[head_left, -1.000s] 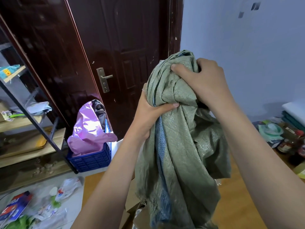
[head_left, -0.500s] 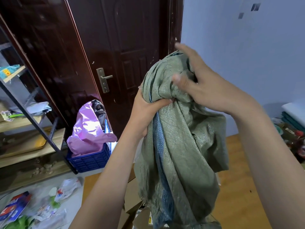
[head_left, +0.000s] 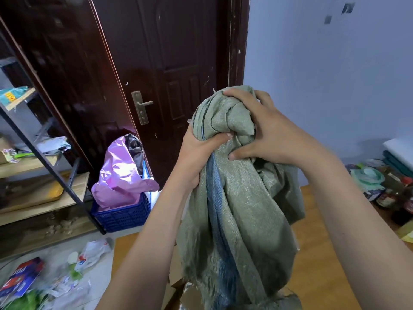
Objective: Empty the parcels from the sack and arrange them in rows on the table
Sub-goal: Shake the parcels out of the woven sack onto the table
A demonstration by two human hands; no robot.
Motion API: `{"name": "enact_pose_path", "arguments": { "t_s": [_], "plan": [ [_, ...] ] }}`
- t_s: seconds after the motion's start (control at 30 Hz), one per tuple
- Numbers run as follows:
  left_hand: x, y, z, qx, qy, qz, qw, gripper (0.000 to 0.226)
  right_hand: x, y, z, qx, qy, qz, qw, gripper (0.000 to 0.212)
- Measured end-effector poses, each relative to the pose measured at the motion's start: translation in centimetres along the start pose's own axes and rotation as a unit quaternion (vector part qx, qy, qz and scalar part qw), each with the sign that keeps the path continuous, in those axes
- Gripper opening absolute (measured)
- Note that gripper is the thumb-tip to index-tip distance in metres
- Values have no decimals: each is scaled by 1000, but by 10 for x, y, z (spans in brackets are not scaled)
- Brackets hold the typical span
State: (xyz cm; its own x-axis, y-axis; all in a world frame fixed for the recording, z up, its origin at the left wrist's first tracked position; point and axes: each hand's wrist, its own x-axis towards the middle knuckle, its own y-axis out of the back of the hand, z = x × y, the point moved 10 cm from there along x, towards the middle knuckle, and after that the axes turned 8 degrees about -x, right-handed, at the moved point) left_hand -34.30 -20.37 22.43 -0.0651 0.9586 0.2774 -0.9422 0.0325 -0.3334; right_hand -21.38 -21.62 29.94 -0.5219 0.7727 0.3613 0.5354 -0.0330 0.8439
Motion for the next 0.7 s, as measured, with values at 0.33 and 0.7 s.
{"name": "enact_pose_path", "arguments": {
  "t_s": [0.33,0.7],
  "plan": [
    [-18,10,-15,-1,73,-71,995,65,7,22,8,4,-3,89,996,75],
    [-40,7,-50,105,100,-123,982,102,2,32,18,119,-71,165,977,44]
  ]
}}
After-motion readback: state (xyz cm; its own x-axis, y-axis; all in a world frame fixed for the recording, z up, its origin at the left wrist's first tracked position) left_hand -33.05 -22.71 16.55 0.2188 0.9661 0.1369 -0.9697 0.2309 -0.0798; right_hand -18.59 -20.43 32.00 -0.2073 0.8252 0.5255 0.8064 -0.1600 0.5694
